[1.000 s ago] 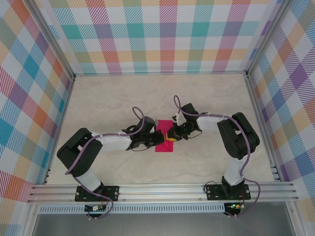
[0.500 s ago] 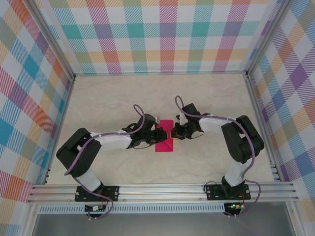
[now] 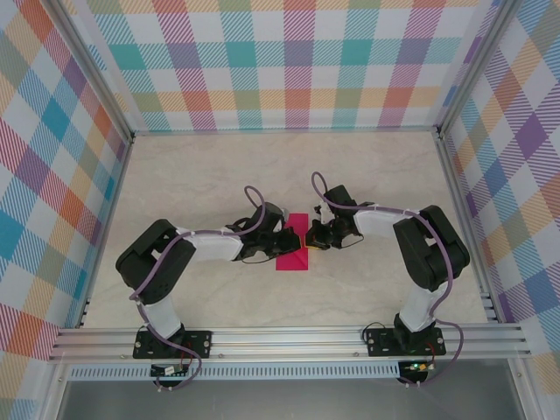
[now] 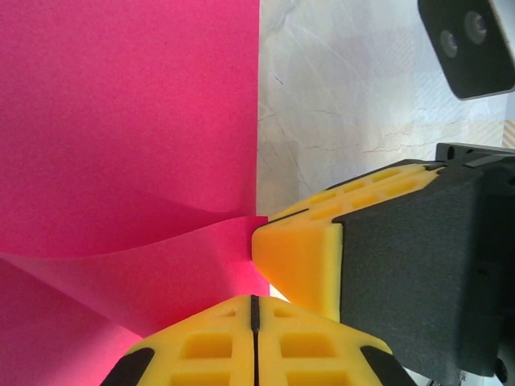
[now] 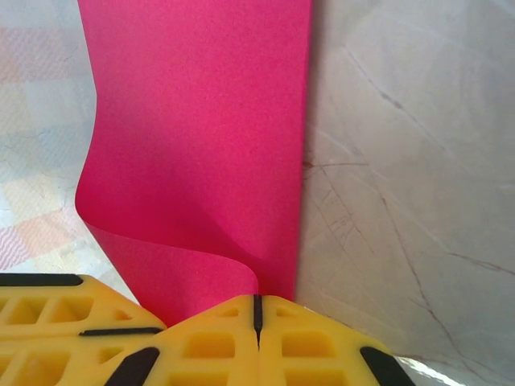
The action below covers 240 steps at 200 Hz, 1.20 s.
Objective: Fold a paper plane with a square sheet of paper (pick it up from the middle)
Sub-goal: Fold the triangle a second time at the center of the table.
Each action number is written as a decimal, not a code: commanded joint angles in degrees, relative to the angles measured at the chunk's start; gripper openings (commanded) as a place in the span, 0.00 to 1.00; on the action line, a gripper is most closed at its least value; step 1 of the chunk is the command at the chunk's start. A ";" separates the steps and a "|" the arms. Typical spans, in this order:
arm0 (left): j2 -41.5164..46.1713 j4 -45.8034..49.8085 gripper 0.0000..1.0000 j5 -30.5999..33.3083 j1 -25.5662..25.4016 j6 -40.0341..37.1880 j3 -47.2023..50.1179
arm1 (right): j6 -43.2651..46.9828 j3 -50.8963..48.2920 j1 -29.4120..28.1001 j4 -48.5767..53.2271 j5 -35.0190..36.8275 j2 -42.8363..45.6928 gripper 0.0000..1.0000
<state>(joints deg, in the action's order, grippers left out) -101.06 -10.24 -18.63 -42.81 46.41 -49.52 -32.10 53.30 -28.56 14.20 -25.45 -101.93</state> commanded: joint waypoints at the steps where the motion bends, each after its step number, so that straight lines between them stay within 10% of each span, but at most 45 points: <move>1: -1.15 1.11 0.06 -1.05 0.73 -0.96 -2.02 | 0.90 0.05 -0.19 0.32 0.51 0.30 0.05; 240: -2.66 1.89 0.05 -0.39 0.65 -0.01 -1.55 | 1.09 2.33 -0.27 0.82 1.95 -2.57 0.05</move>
<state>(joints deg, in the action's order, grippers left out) -103.33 -8.78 -18.44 -42.81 46.48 -50.41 -32.08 53.91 -28.56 14.61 -24.86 -103.37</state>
